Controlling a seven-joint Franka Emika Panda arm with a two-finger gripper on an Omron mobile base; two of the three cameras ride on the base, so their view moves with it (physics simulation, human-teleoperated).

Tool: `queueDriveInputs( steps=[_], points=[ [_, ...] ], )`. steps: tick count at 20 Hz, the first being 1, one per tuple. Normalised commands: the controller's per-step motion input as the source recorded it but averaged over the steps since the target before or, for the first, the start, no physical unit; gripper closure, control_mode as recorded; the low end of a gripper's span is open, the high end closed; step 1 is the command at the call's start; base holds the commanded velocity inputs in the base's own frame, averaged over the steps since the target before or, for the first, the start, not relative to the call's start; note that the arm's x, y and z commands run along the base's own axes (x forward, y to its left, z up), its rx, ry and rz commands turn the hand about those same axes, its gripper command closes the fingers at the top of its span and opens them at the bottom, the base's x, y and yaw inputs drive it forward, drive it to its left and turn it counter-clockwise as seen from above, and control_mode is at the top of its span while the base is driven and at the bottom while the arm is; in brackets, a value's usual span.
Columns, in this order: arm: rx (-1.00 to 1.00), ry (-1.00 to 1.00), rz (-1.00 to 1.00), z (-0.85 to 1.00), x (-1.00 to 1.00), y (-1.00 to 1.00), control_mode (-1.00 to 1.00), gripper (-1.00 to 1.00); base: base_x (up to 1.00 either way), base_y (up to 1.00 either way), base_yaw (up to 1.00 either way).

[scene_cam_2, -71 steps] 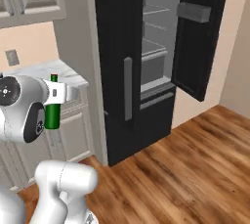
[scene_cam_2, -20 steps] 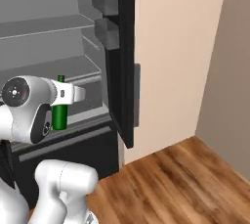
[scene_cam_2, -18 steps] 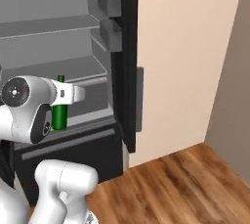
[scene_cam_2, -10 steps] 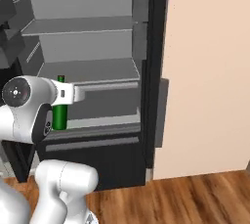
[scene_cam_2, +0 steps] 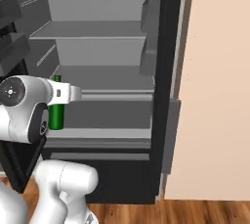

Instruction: Place the beer and liquor on the top shelf of the fridge to keep them out of children's reach, and place the lime on lower shelves for easy access.

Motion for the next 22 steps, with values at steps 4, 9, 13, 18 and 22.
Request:
queueDriveInputs(
  steps=[4,9,13,18,22],
  points=[
    [0.00,0.00,0.00,0.00,0.00,0.00,1.00,1.00,0.49,-0.39,0.12],
    [0.00,0.00,0.00,0.00,0.00,0.00,1.00,1.00,0.56,-0.06,0.13],
    [0.00,0.00,0.00,0.00,0.00,0.00,1.00,1.00,0.60,0.00,0.18],
    [0.00,0.00,0.00,0.00,0.00,0.00,1.00,1.00,0.54,0.00,0.18],
    [0.00,-0.01,0.03,-0.02,0.04,0.00,-1.00,1.00,0.27,0.00,0.13]
  ],
)
